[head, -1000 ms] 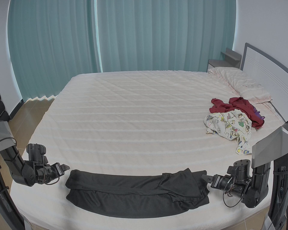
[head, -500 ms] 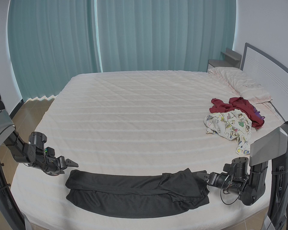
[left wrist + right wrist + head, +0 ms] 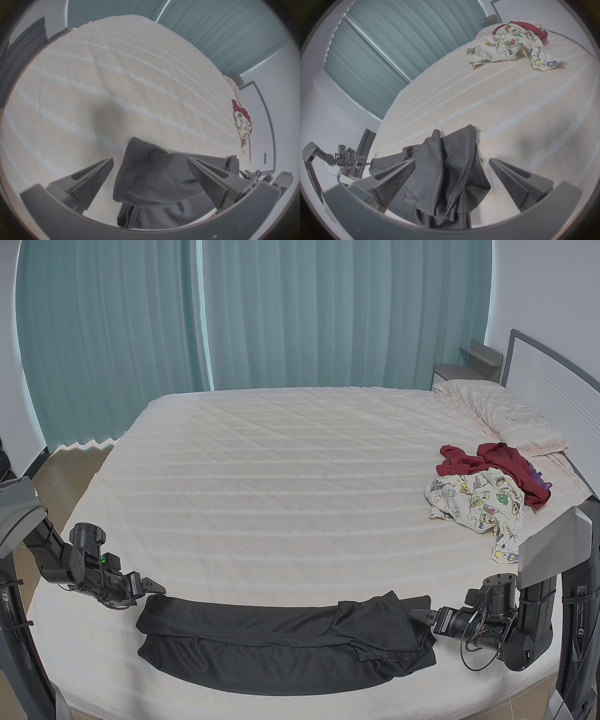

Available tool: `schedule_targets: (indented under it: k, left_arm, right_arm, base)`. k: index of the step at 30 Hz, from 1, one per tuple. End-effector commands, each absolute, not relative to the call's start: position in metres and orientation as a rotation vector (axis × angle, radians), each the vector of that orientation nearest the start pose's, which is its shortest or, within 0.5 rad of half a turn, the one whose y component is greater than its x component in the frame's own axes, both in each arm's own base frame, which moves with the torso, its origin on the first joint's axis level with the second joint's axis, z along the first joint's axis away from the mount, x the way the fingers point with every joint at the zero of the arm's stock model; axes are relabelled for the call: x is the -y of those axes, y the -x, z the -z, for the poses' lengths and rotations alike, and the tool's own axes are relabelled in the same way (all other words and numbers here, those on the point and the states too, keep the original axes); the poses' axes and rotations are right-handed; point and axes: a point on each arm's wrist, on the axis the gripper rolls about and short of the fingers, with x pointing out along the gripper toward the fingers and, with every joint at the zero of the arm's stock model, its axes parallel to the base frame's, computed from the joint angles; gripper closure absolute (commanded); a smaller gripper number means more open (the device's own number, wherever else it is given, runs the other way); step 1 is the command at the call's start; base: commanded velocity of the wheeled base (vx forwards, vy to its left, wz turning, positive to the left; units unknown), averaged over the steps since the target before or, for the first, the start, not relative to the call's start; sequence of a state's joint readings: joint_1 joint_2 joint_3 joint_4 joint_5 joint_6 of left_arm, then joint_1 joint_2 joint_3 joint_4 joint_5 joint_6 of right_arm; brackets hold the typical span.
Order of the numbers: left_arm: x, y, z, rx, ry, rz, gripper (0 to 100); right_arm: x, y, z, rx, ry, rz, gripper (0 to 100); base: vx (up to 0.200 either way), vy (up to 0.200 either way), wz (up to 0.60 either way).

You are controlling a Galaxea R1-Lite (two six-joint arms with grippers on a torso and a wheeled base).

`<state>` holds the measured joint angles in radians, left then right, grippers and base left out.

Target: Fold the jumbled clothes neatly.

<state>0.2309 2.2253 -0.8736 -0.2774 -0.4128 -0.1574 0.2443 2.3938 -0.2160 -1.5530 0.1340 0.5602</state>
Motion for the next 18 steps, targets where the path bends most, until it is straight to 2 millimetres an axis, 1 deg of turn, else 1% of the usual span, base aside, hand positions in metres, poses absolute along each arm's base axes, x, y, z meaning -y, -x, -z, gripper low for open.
schedule_targets:
  k: [1,6,10,11,13,14,18]
  left_arm:
    - [-0.061,-0.333,0.017,-1.058,0.465,0.075,0]
    - [-0.05,-0.334,0.024,-1.011,0.453,0.077,0]
    - [-0.046,-0.337,0.027,-1.001,0.456,0.044,0]
    - [-0.046,-0.337,0.027,-0.996,0.455,0.045,100]
    - [-0.046,-0.337,0.027,-0.996,0.456,0.044,100]
    - [-0.045,-0.337,0.027,-0.997,0.465,0.04,100]
    - [-0.045,-0.338,0.025,-0.993,0.504,0.021,100]
  right_arm:
    - [-0.068,-0.257,0.043,-0.706,-0.501,-0.187,0]
    - [-0.068,-0.26,0.045,-0.704,-0.504,-0.184,0]
    - [-0.07,-0.268,0.049,-0.687,-0.507,-0.188,0]
    - [-0.071,-0.27,0.051,-0.689,-0.506,-0.189,0]
    - [-0.073,-0.27,0.054,-0.694,-0.502,-0.191,0]
    - [-0.074,-0.275,0.058,-0.69,-0.502,-0.193,0]
    - [-0.075,-0.282,0.062,-0.673,-0.501,-0.194,0]
  base:
    - [0.0,0.0,0.0]
    - [0.0,0.0,0.0]
    - [0.0,0.0,0.0]
    - [0.0,0.0,0.0]
    - [0.0,0.0,0.0]
    - [0.0,0.0,0.0]
    - [0.0,0.0,0.0]
